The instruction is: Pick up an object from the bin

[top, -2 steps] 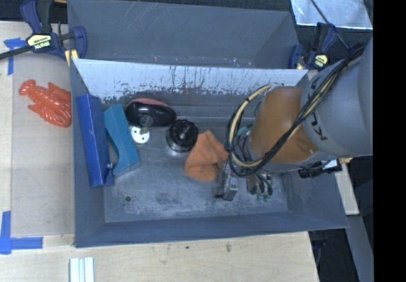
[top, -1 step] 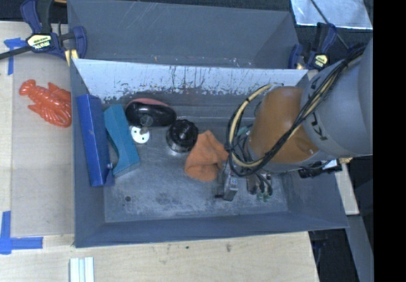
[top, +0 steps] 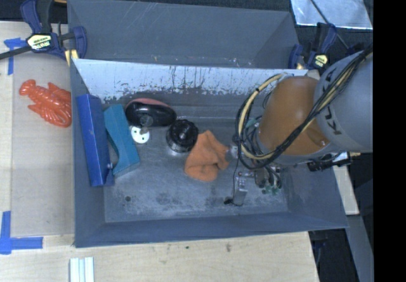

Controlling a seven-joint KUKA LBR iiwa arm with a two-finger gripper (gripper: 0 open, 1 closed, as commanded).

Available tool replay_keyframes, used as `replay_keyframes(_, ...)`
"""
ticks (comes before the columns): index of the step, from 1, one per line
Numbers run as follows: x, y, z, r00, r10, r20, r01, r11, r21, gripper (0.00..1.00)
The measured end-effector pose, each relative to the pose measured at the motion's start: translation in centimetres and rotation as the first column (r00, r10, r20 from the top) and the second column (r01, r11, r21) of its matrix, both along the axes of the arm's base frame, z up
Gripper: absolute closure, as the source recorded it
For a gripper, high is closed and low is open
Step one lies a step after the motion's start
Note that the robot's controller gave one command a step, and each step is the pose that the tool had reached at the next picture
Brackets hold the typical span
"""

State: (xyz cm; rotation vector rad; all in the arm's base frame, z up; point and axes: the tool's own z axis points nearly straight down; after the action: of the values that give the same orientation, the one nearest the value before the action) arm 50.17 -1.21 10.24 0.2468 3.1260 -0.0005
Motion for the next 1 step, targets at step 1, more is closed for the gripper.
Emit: replay_keyframes(1, -0.09, 0.03, -0.13, 1.0, 0.001, -0.003, -0.001, 1.0, 0.0, 0.0)
